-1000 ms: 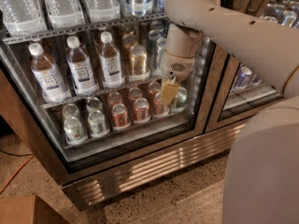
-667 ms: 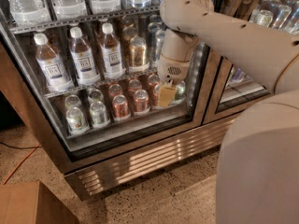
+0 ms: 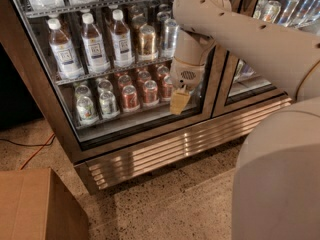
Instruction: Close left fridge door
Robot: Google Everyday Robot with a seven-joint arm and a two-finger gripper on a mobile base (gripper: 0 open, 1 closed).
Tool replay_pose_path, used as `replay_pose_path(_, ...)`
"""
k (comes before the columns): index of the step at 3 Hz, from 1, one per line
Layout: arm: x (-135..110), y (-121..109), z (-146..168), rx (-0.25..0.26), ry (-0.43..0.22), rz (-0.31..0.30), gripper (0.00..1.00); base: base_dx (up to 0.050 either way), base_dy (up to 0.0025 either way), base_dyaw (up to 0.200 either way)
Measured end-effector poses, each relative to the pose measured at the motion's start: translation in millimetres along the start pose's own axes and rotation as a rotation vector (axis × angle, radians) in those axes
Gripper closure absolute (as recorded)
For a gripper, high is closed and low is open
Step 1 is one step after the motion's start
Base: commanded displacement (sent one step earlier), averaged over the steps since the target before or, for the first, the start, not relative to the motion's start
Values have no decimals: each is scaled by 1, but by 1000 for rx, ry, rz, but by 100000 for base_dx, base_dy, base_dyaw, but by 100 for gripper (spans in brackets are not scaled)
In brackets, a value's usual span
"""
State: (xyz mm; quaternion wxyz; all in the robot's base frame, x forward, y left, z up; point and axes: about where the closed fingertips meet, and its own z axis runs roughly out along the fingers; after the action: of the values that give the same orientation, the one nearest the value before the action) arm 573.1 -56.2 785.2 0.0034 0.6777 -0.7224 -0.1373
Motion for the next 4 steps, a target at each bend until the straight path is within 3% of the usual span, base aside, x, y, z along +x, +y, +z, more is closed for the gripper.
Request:
replay_pose_path(3,0,0,0,0,0,0,100,-4901,1,-9)
replay_pose_path(4,0,0,0,0,0,0,100,0,0,0)
